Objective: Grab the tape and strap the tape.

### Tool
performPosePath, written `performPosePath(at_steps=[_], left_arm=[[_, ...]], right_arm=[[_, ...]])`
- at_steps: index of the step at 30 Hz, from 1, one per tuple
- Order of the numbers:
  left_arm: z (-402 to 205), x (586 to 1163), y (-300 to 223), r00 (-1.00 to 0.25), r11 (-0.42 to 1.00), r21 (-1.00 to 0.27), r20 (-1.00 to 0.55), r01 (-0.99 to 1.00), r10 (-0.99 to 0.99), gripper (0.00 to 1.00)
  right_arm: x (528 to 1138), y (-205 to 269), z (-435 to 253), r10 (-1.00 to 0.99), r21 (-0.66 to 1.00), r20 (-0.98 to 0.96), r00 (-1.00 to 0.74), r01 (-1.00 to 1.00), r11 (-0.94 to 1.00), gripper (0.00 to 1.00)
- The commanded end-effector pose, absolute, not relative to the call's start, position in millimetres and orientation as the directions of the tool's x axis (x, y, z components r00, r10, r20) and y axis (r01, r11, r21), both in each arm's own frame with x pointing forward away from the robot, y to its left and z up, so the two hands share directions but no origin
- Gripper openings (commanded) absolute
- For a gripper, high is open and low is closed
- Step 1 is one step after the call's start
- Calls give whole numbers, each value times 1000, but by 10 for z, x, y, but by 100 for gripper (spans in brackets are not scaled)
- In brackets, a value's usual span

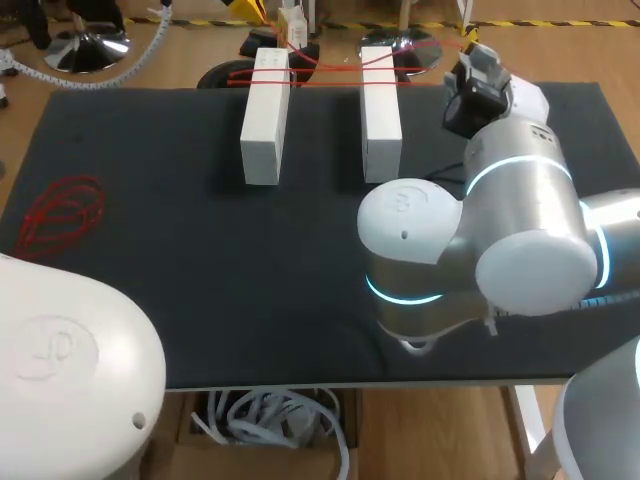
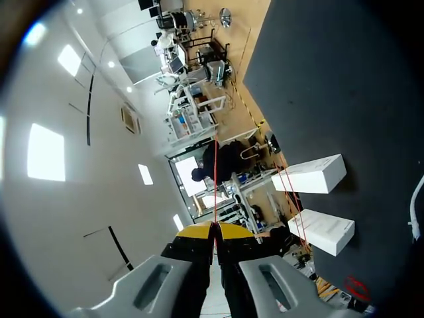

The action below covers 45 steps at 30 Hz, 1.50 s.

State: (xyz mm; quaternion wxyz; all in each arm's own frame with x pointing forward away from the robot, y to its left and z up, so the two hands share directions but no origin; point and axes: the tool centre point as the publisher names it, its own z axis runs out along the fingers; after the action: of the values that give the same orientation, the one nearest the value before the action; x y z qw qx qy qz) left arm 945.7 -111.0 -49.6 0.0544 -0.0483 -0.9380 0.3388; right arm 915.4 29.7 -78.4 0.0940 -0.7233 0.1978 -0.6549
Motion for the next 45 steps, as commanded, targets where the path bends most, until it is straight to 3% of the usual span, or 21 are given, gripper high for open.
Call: performPosePath(at_steps=[1, 18, 24, 27, 30, 33, 45], left_arm=[[-492, 9454, -1111, -989, 767, -639, 70, 54, 128, 0], [-492, 9454, -1111, -989, 767, -639, 70, 54, 128, 0], [-492, 9454, -1111, -989, 767, -639, 70, 54, 128, 0], [-492, 9454, -1111, -989, 767, -639, 70, 54, 128, 0], [-492, 9454, -1111, -989, 767, -639, 70, 54, 128, 0], [-492, 9454, -1111, -989, 767, -639, 70, 54, 128, 0], [-492, 9454, -1111, -989, 767, -639, 70, 54, 128, 0]], right_arm=[[9157, 274, -752, -408, -393, 910, 72, -162, -905, 0], [9157, 274, -752, -408, -393, 910, 72, -162, -905, 0], [9170, 227, -655, 3, 4, 998, 68, -24, -1000, 0], [9156, 220, -609, 306, 306, 950, 58, 10, -952, 0], [9162, 210, -550, 455, 458, 888, 64, -35, -888, 0], [9142, 257, -438, 375, 378, 926, 53, -120, -918, 0], [9142, 257, -438, 375, 378, 926, 53, -120, -918, 0]])
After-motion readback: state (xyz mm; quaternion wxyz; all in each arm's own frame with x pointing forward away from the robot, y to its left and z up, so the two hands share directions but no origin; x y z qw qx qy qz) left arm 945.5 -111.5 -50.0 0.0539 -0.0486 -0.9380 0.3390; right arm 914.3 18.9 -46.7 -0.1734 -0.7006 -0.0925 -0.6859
